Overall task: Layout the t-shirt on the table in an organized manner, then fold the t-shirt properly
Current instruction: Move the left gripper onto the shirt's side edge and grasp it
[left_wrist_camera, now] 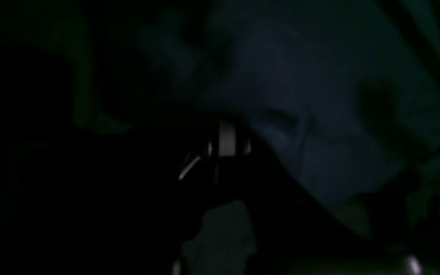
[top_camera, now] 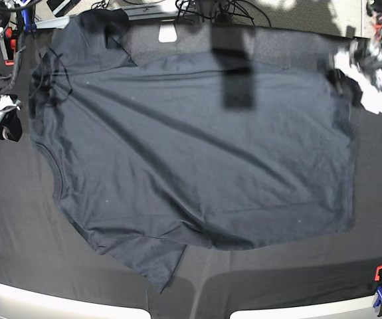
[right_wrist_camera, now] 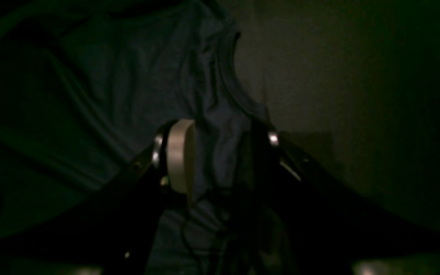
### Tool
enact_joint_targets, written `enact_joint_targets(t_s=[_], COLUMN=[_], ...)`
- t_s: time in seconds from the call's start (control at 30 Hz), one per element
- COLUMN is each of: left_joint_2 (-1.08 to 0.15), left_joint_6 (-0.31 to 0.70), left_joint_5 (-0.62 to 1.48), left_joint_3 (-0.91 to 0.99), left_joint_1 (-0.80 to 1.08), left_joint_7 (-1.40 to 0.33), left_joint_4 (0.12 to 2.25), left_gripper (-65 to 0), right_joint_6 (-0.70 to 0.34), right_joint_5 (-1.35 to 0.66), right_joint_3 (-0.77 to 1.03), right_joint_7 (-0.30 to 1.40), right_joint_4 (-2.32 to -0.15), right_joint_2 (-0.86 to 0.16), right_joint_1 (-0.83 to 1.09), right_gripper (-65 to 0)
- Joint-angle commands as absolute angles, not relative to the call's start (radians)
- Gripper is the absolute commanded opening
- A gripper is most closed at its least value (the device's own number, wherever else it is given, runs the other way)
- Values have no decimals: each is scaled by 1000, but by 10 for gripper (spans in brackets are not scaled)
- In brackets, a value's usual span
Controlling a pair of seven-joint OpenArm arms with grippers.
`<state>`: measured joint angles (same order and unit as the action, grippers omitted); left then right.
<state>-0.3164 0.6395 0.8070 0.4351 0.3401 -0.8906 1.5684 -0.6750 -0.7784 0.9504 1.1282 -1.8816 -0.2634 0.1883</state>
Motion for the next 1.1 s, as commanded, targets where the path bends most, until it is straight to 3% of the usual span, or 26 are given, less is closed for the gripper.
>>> enact_joint_targets(t_s=[0.0,0.17,0.47,0.6,0.73,0.87,1.07], left_joint_2=[-330,-299,-104,-100,-143,-156,-156], left_joint_6=[651,635,635,635,636,635,636], left_joint_5=[839,825,699,728,765,760,760], left_joint_3=[420,303,148,125,146,266,439], left_joint_1=[312,195,13,-20,-21,-6,55], left_joint_7=[-866,-866,-916,-916,-926,-935,-949], left_joint_4=[1586,1586,1586,1586,1620,1661,1667], left_gripper=[-650,-650,-650,-650,-644,-553,-515], right_joint_6=[-698,-698,-698,-698,-698,-698,-698], right_joint_5=[-806,-847,-826,-760,-751,-751,-752], right_joint_3=[955,954,883,825,798,798,798], right_joint_7=[1119,1120,1120,1120,1119,1119,1119], right_joint_4=[-1903,-1903,-1903,-1903,-1903,-1903,-1903], right_joint_2=[-282,-282,-282,-281,-279,-280,-280], right_joint_1=[183,183,183,183,183,183,183], right_gripper=[-415,-415,-415,-415,-414,-414,-414])
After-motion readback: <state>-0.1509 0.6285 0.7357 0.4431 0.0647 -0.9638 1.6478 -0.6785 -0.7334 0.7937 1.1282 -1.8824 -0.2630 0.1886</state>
